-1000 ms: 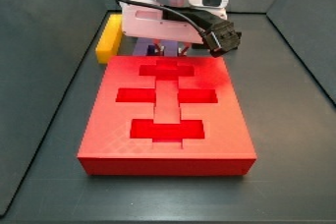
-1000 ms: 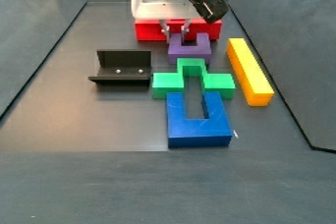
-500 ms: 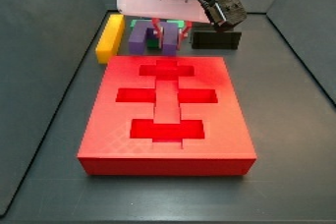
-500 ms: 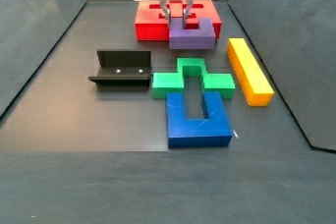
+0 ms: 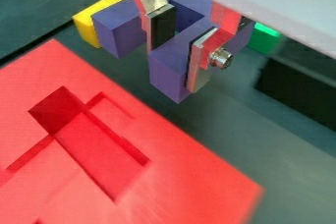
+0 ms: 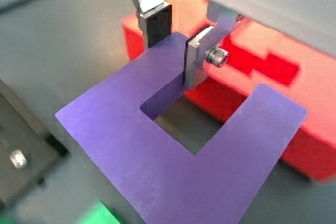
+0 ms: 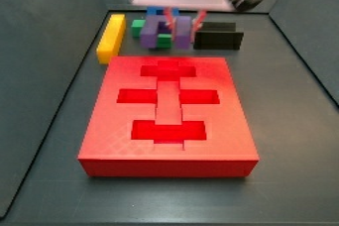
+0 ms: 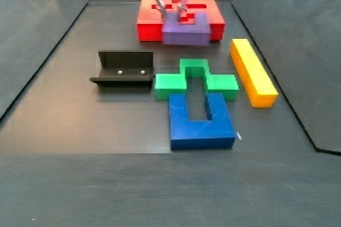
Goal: Pick up the purple object. Move up. Place the purple object on the fixture. Regrasp the purple object. Move to above the board. Insert the purple object.
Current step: Place the purple object on the fixture.
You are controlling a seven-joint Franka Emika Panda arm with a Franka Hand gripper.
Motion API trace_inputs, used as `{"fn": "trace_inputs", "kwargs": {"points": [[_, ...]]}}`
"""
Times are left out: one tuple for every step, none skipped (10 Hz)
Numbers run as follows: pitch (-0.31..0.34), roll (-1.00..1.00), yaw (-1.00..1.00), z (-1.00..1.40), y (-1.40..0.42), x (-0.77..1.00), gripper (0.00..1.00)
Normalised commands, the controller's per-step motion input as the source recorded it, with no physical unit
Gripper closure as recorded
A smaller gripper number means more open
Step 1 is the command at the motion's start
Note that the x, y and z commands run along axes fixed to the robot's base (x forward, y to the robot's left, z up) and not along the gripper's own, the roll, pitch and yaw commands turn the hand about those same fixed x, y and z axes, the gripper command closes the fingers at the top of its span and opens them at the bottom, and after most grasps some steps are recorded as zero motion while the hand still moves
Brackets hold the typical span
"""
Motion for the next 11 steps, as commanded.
{"fn": "trace_inputs", "kwargs": {"points": [[-0.129,-0.84,-0.18,0.46,0.07,0.80,1.00],[-0.151,-0.94,-0.08,0.32,0.14,0.69,1.00],[-0.151,-0.94,0.00,0.29,0.19,0.57,1.00],[-0.143,-0.85,0.00,0.30,0.15,0.57,1.00],[-0.034,-0.61,0.00,0.50,0.10,0.72,1.00],[0.000,-0.60,0.00,0.66,0.18,0.78,1.00],[0.000,-0.66,0.00,0.65,0.23,0.76,1.00],[0.003,-0.77,0.00,0.58,0.22,0.73,1.00],[0.049,-0.61,0.03,0.00,0.32,0.41,1.00],[0.054,-0.84,0.21,-0.03,0.47,0.13,1.00],[0.140,-1.00,0.15,0.00,0.37,0.19,1.00]]}}
